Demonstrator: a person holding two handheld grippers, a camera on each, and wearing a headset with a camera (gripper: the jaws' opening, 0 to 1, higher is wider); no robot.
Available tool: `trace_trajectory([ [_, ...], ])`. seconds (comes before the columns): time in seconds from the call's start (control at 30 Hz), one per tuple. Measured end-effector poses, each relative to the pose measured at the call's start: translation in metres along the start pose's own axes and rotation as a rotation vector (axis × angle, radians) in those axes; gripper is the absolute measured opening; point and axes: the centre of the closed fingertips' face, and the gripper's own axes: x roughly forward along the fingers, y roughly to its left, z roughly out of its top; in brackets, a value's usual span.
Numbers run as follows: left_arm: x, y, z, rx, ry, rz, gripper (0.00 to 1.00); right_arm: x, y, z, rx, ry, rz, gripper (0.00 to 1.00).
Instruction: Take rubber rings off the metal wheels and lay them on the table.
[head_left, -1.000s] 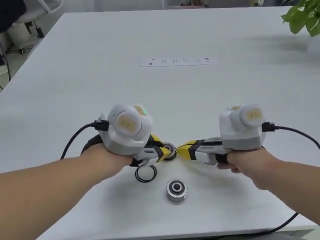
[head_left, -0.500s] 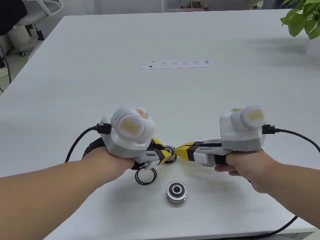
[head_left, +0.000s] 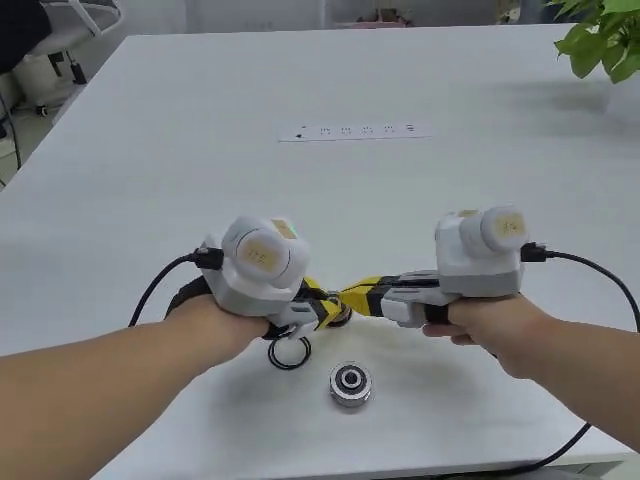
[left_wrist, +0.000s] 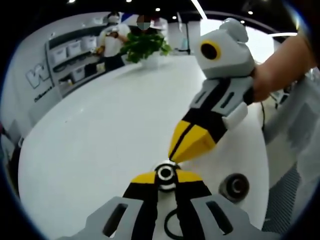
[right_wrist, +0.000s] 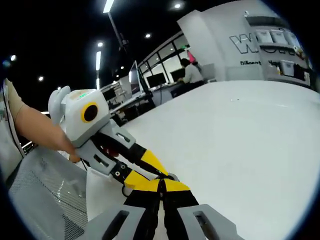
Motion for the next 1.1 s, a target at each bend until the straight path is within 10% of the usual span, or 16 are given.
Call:
trace_trajectory([
  [0.63, 0.001, 0.000, 0.000, -0.012, -0.002, -0.002, 0.13, 0.009, -0.008, -0.026, -0.101, 0.108, 0.001, 0.16],
  [1.1, 0.000, 0.000, 0.001, -0.024, -0.006, 0.002, 0.12, 0.008, -0.011, -0.029, -0.089, 0.109, -0.016, 0.03],
])
